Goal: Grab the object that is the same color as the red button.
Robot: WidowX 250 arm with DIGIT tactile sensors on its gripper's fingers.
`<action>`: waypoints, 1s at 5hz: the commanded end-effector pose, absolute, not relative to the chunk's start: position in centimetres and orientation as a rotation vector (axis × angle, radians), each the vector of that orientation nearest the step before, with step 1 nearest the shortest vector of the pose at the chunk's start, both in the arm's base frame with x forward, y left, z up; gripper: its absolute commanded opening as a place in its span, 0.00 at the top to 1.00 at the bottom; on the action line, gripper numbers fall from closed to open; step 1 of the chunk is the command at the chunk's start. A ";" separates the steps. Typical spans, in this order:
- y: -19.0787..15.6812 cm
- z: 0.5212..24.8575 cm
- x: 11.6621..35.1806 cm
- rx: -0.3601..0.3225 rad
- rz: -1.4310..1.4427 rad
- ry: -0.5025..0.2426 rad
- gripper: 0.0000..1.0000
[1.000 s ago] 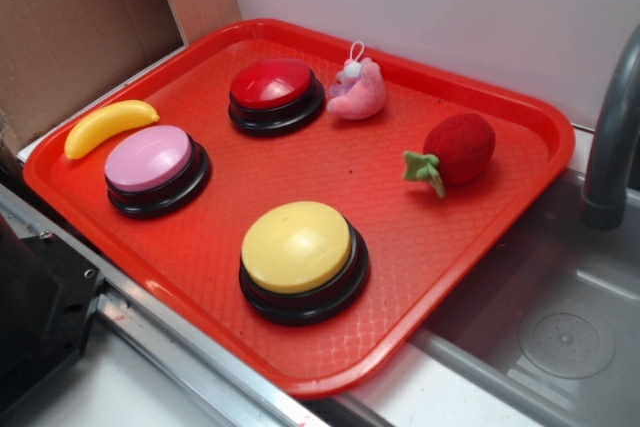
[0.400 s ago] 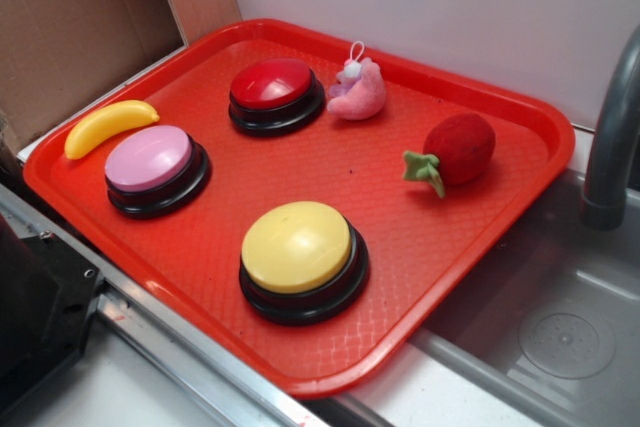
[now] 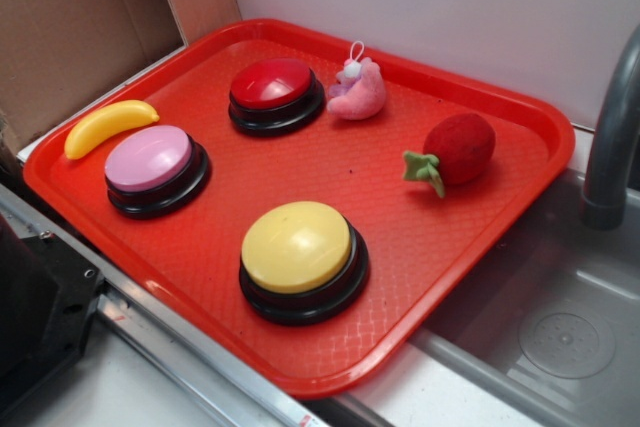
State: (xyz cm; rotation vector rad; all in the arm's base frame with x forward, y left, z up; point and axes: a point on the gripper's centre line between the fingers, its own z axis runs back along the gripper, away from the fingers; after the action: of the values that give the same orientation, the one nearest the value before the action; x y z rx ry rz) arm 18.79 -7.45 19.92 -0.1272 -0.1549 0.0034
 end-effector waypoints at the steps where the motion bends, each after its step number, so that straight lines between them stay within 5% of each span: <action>1: -14.3 16.5 24.5 -0.156 -0.013 -0.294 0.00; 5: -17.2 6.7 31.0 -0.055 -0.054 -0.176 0.00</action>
State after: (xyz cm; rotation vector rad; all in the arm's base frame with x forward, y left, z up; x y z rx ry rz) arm 29.65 -16.91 4.35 -0.0217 -0.1063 -0.0391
